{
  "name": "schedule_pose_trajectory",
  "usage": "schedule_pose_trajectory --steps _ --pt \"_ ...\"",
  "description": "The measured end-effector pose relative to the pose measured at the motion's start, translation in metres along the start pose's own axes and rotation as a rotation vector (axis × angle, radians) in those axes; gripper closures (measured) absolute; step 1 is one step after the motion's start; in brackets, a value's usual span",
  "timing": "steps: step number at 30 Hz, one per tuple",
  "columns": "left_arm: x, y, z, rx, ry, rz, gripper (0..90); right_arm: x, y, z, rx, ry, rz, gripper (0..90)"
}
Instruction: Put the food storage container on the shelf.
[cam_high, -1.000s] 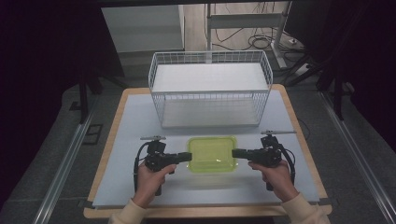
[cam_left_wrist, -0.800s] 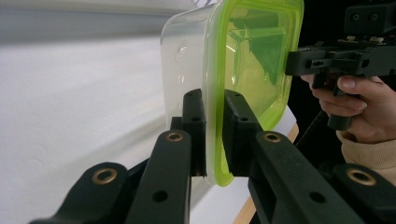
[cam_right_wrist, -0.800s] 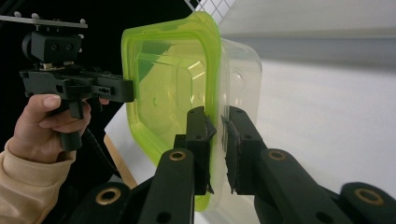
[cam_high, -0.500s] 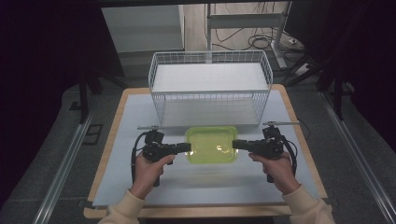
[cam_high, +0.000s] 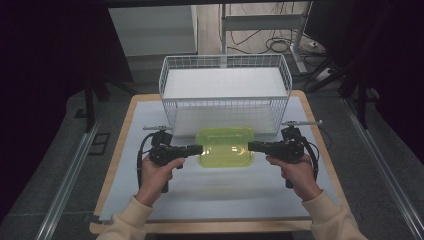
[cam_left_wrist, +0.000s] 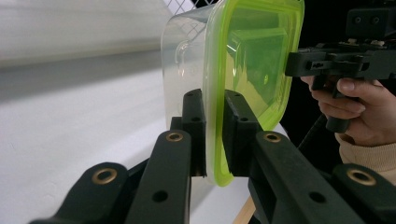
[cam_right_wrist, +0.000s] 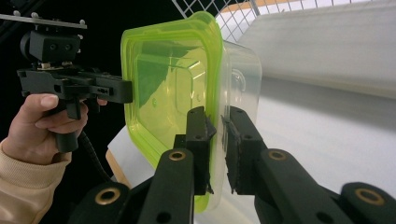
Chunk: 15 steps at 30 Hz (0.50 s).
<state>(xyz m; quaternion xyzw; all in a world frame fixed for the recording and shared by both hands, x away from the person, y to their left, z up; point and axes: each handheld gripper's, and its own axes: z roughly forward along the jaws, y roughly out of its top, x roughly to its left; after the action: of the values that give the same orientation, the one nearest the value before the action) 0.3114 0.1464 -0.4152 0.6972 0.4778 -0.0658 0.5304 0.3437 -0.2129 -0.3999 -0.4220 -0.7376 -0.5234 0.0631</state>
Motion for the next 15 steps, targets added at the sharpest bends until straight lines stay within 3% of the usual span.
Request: schedule_pose_trajectory --steps 15 --pt "-0.007 0.020 -0.007 -0.015 0.004 0.014 81.1 0.008 0.021 -0.003 -0.022 -0.012 -0.032 80.5"
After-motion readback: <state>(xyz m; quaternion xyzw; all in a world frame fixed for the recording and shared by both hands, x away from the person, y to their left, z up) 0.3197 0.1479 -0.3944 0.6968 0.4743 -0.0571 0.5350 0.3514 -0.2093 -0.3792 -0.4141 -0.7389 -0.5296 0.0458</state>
